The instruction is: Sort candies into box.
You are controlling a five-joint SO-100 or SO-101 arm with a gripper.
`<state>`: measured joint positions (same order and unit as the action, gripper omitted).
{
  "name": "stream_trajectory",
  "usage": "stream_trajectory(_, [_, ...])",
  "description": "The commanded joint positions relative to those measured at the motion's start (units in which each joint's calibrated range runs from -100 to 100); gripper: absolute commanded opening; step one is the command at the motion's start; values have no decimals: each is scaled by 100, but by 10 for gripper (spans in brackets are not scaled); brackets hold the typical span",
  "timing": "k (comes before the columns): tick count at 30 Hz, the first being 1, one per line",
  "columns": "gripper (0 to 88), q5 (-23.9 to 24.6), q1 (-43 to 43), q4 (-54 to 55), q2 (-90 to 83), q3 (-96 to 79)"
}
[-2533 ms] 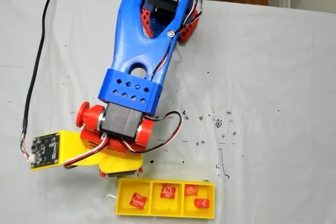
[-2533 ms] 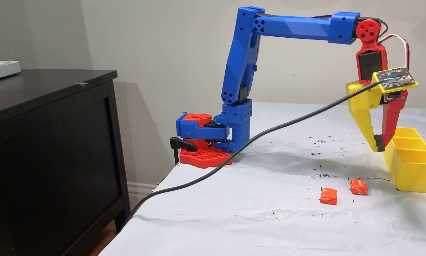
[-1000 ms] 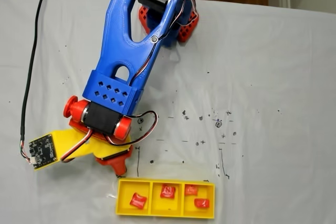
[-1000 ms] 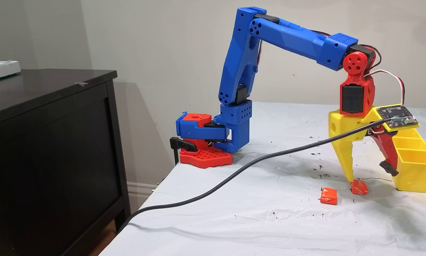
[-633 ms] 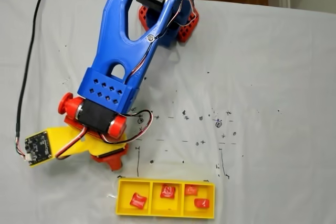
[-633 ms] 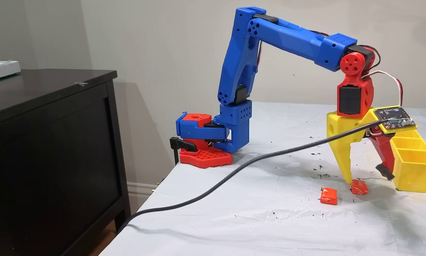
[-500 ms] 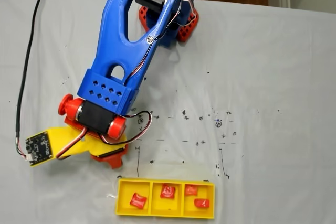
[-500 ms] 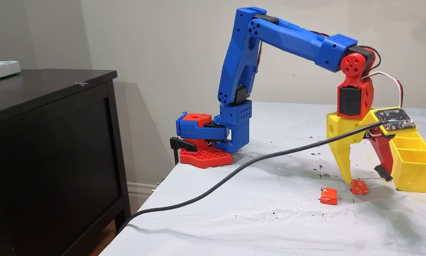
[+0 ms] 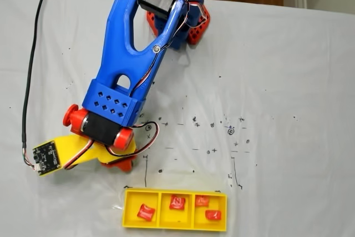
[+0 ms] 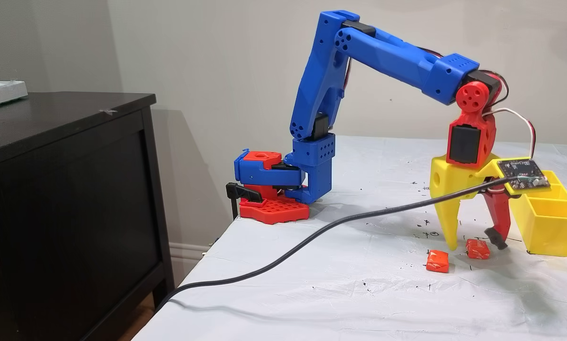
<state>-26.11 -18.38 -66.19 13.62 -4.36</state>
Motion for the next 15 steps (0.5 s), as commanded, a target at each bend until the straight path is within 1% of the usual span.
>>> stream_trajectory(1, [258, 24, 35, 107, -141, 4])
stream_trajectory(8, [256, 142, 189, 369, 165, 13])
stream_trajectory(15, [244, 205, 198, 336, 402, 131])
